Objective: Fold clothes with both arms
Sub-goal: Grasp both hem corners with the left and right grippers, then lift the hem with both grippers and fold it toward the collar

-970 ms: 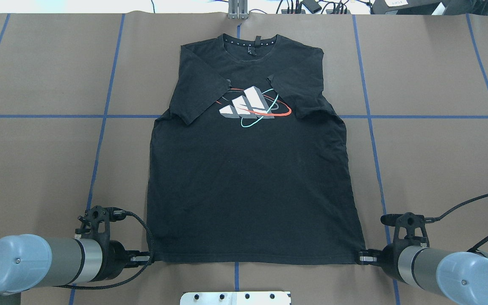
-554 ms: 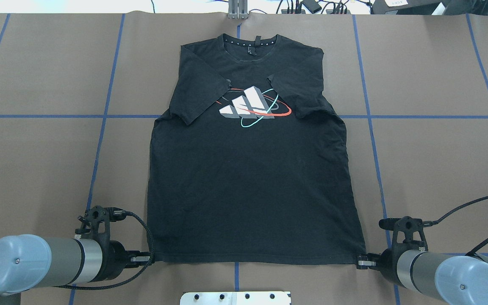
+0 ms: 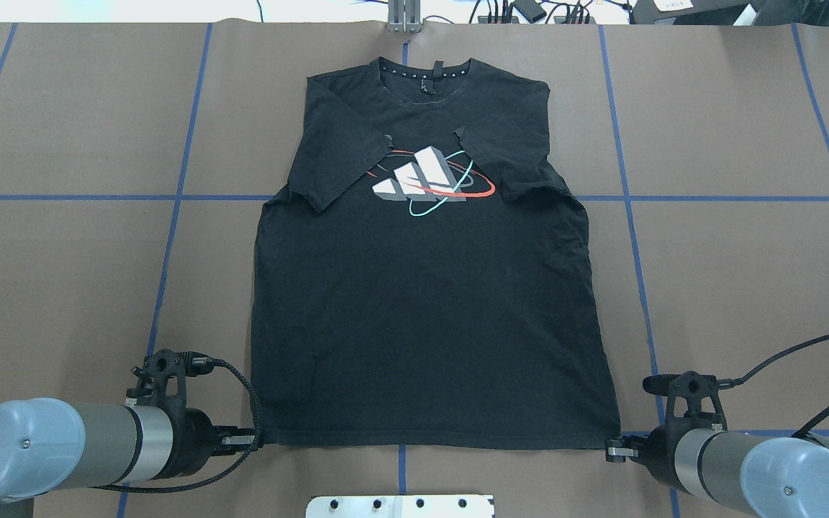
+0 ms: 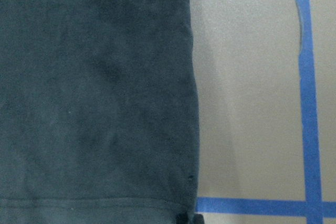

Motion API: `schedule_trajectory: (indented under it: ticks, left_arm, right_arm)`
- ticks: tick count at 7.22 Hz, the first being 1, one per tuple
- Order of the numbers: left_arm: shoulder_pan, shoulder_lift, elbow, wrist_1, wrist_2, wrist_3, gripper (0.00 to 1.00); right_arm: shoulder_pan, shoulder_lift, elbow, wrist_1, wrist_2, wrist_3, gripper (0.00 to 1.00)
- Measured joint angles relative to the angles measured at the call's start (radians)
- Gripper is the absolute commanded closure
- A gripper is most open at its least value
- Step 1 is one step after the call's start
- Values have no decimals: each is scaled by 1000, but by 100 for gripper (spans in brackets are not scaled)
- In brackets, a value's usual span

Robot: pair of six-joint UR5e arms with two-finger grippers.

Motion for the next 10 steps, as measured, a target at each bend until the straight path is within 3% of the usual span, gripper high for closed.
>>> schedule_trajectory:
  ticks: [5,8,10]
  left_arm:
    - [-3,73,-249,193,-111,10,100]
    - [3,178,-373,199,-247,11,100]
    - [3,225,-440,200,-318,11,100]
  right_arm:
    - [84,-27,152,-1,273,-7,100]
    - [74,-36,285,-2,479,-8,100]
    - [77,-62,359,-4,550,-8,100]
